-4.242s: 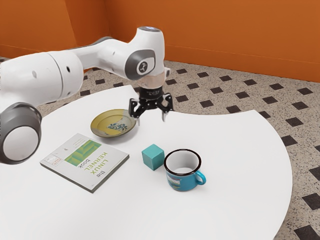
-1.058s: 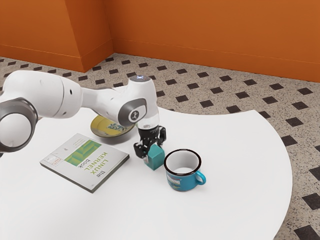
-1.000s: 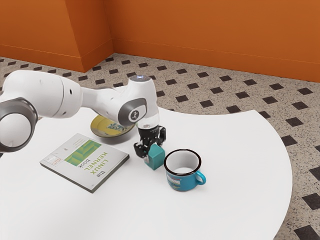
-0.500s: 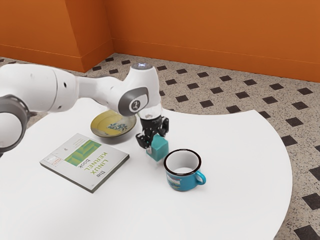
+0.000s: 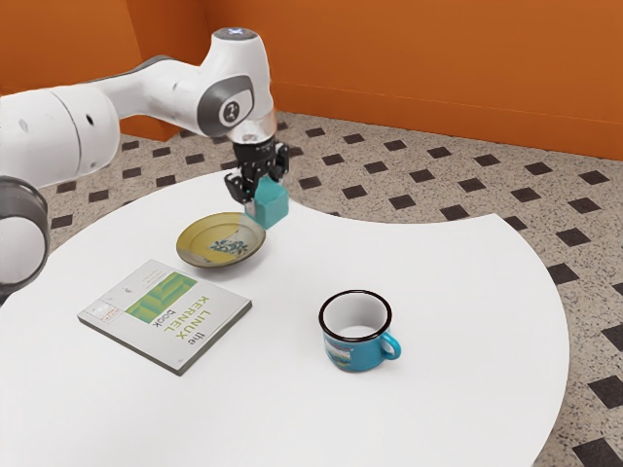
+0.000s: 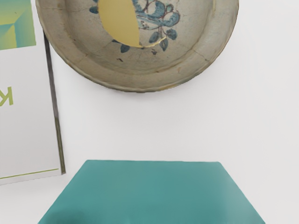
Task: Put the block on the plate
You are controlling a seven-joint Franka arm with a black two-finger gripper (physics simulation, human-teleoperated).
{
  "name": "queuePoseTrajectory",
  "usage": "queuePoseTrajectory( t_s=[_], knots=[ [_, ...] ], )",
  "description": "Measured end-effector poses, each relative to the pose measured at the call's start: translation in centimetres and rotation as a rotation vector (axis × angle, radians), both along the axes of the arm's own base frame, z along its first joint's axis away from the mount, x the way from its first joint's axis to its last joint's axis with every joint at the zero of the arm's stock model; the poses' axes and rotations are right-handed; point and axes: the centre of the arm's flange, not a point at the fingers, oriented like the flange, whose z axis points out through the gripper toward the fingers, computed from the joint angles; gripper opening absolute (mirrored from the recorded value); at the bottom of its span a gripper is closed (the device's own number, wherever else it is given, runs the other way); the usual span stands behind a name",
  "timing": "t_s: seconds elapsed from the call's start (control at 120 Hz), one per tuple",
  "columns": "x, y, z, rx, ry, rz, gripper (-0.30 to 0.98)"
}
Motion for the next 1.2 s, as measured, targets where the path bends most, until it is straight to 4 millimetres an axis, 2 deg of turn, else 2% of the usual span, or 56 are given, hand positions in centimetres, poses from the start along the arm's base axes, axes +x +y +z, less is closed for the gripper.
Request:
queuePoseTrajectory(
  t_s=[0.175,0.233,0.367,0.475,0.65,0.867,1.017,1.083,1.2],
  knots=[
    [2.8,7.9,-1.9,-0.018,0.029,0.034,0.38],
    [3.4,9.9,-2.3,-0.028,0.036,0.035,0.38],
    [3.1,14.6,-4.1,-0.050,0.084,0.038,0.38],
    [2.7,17.1,-6.1,-0.074,0.121,0.026,0.38],
    [3.5,17.9,-8.5,-0.102,0.130,-0.027,0.38],
    [4.0,16.9,-10.8,-0.115,0.150,-0.098,0.39],
    [4.1,16.6,-11.0,-0.115,0.153,-0.132,0.52],
    [4.1,16.2,-10.0,-0.109,0.144,-0.149,0.56],
    [4.1,14.1,-5.1,-0.083,0.095,-0.193,0.62]
  ],
)
